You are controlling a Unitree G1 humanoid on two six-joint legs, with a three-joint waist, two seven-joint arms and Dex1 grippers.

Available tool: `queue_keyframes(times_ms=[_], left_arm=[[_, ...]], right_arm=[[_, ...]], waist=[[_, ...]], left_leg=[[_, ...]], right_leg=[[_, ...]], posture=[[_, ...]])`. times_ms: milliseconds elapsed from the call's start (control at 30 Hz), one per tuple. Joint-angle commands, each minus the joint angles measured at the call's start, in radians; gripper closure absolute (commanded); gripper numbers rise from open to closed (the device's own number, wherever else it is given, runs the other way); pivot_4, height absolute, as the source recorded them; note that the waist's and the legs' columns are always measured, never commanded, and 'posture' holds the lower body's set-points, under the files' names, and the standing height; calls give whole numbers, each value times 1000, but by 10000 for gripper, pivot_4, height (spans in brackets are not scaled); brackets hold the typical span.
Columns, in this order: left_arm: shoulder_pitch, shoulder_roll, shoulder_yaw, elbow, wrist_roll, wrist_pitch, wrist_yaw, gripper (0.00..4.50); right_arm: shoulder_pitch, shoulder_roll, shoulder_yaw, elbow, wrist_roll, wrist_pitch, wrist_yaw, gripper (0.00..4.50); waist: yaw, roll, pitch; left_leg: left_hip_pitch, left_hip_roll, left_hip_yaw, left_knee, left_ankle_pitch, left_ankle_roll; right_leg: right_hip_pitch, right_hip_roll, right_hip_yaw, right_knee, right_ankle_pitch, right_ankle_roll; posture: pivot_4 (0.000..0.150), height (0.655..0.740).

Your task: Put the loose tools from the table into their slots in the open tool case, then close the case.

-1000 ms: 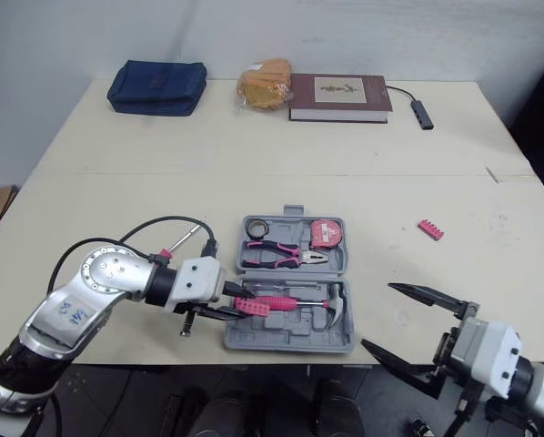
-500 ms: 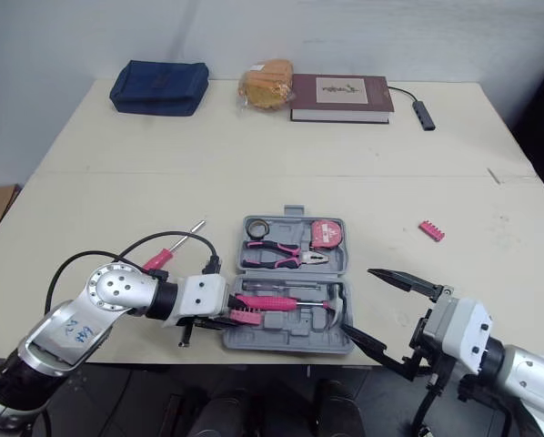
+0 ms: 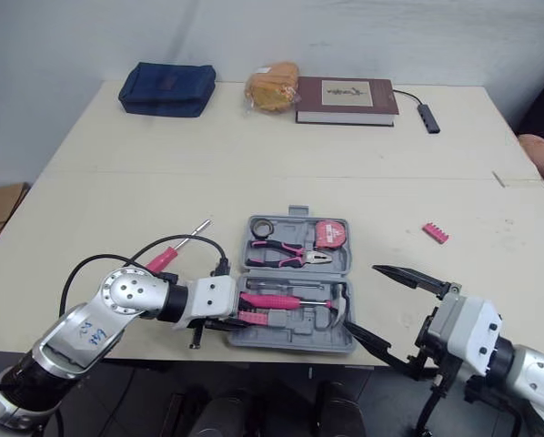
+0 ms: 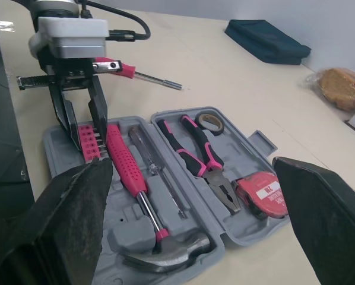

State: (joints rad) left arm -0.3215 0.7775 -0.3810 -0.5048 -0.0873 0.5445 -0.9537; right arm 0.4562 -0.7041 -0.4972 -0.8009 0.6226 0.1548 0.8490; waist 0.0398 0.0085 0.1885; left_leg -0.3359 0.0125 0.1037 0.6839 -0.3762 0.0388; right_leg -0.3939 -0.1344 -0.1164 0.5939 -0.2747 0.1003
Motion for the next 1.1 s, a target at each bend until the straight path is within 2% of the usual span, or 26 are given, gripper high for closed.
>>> queue_keyframes(times_ms=[33,100,167,300,400,533,633,767,800,1100], left_arm=[[34,-35,30,28,21,-73,55,27702],[35,-47,47,27,23,-103,66,22189],[31,-47,67,-13,2,-135,49,14817],[19,-2,126,-56,-59,-153,-25,14817],[18,-51,180,-13,-116,-178,-5,14817],[37,-67,192,38,-164,-240,-64,14817],[8,-98,195,136,-182,-295,-92,23276],[-8,-123,189,170,-190,-276,-87,42030],[-12,-126,186,175,-189,-273,-88,44583],[-13,-102,117,190,-140,-212,-117,44583]], right_arm=[[4,-2,-61,-9,45,9,-6,0],[14,-8,-61,-8,42,7,15,0],[1,0,-59,-4,52,1,12,0],[-69,-15,-28,10,85,16,10,0],[-89,-36,-19,33,80,21,47,0],[-97,-32,-14,53,64,15,51,0],[-100,-27,-7,74,34,0,55,0],[-87,-14,-2,106,-7,-36,80,0],[-89,-11,-2,118,-14,-44,81,0],[-95,26,45,220,-69,-141,130,0]], waist=[[2,2,-1],[4,1,-1],[8,1,0],[-4,0,0],[-12,0,0],[-14,0,0],[-13,0,0],[-15,0,0],[-15,0,0],[-16,0,0]], left_leg=[[0,0,0,0,0,0],[0,0,0,0,0,0],[-1,0,0,0,0,0],[-2,0,0,0,0,0],[-2,1,0,0,0,0],[-2,1,0,0,0,0],[-2,1,1,0,0,0],[-2,1,1,1,0,0],[-2,1,1,1,0,0],[-1,0,2,1,0,0]], right_leg=[[0,0,0,0,0,0],[0,-1,0,0,0,0],[-1,0,-1,0,0,0],[-2,0,-1,0,0,0],[-2,0,-1,0,0,0],[-1,1,-2,0,0,0],[-1,2,-2,1,0,0],[-1,2,-2,0,0,0],[-1,2,-2,0,0,0],[-1,4,-1,2,0,0]], posture=[[1500,7400],[1500,7400],[1500,7400],[1500,7400],[1500,7400],[1500,7400],[1500,7400],[1500,7400],[1500,7400],[1500,7400]])
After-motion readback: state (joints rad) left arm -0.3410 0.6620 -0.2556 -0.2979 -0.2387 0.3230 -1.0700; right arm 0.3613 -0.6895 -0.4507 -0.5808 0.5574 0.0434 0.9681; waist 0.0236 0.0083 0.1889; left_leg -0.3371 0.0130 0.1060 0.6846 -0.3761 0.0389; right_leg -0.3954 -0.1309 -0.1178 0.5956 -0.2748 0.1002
